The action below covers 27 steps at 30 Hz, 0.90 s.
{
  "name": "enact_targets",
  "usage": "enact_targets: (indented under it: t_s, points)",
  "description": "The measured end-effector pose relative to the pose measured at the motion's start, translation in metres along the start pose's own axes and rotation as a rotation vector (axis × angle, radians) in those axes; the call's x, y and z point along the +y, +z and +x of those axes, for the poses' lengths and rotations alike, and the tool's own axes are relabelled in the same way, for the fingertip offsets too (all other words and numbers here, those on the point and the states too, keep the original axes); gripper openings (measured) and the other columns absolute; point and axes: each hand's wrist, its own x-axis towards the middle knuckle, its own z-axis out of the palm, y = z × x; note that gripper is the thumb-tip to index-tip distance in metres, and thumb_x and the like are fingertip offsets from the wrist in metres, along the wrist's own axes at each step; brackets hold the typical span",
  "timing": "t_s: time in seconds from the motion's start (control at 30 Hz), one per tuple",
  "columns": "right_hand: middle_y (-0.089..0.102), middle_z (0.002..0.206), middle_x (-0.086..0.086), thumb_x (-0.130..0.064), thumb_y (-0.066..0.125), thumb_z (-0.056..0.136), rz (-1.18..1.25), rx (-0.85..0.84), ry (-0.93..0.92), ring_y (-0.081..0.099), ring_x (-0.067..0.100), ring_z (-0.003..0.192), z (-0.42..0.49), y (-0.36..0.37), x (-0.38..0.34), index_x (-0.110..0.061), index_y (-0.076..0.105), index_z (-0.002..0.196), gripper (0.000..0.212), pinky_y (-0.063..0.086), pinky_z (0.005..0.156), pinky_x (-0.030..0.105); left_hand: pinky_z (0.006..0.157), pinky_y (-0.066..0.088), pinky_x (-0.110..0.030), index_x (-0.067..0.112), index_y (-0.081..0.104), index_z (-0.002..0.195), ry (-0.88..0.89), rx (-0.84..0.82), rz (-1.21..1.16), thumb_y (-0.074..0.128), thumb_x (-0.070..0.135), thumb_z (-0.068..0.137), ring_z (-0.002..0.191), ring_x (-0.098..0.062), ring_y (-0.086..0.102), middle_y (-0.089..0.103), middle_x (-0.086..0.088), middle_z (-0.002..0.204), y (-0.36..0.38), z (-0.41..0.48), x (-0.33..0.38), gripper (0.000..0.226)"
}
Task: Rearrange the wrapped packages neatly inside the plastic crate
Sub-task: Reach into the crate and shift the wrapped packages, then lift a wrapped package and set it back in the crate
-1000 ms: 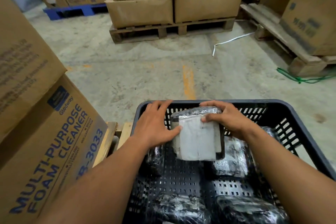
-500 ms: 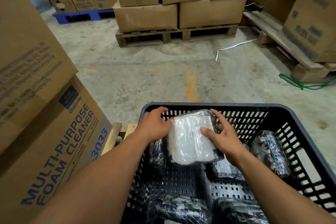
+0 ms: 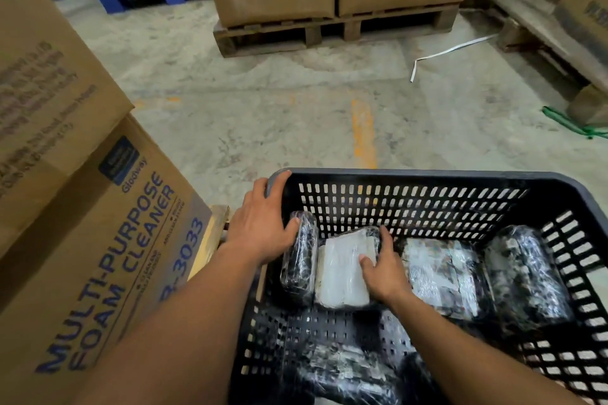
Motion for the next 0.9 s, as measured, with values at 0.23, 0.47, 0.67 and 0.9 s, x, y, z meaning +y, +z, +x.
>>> enact_targets:
  t_s: [0.23, 0.47, 0.67, 0.9]
  points:
    - [0.049, 0.151, 0.013, -0.034, 0.06, 0.097, -0.55, 0.097, -0.175, 0.048, 0.03, 0.133, -0.002, 0.009, -0.032, -0.02, 0.056, 0.14, 0.045, 0.044, 0.112, 0.047, 0.104, 0.048, -0.048, 0.038, 0.01, 0.16, 0.006, 0.015, -0.032, 0.059, 0.039, 0.096, 0.135, -0.03, 0.046, 0.035, -0.007, 0.155, 0.001, 0.001, -0.002, 0.081]
    - [0.055, 0.133, 0.004, -0.06, 0.077, 0.063, -0.076, -0.243, -0.236, 0.067, 0.027, 0.107, -0.037, 0.06, -0.061, -0.037, 0.019, 0.147, 0.105, 0.059, 0.09, 0.047, 0.102, 0.05, -0.051, 0.038, 0.014, 0.16, 0.009, 0.045, -0.081, 0.05, 0.032, 0.101, 0.132, -0.031, 0.049, 0.039, -0.008, 0.151, 0.004, 0.001, -0.003, 0.069]
    - [0.068, 0.117, 0.011, -0.024, 0.076, 0.083, 0.129, -0.205, -0.063, 0.075, 0.029, 0.087, -0.023, 0.03, -0.057, -0.02, 0.031, 0.149, 0.081, 0.064, 0.071, 0.039, 0.116, 0.037, -0.051, 0.032, 0.015, 0.163, 0.033, 0.047, 0.027, 0.049, 0.033, 0.1, 0.146, -0.033, 0.034, 0.029, -0.012, 0.163, 0.001, -0.001, -0.002, 0.071]
    - [0.059, 0.135, 0.034, 0.005, 0.068, 0.082, 0.625, -0.519, 0.101, 0.066, 0.043, 0.101, -0.018, -0.082, -0.04, -0.016, 0.054, 0.141, 0.064, 0.062, 0.08, 0.059, 0.117, 0.035, -0.041, 0.025, 0.037, 0.157, 0.27, 0.094, 0.243, 0.047, 0.035, 0.1, 0.143, -0.027, 0.039, 0.039, -0.007, 0.158, -0.003, -0.005, 0.02, 0.059]
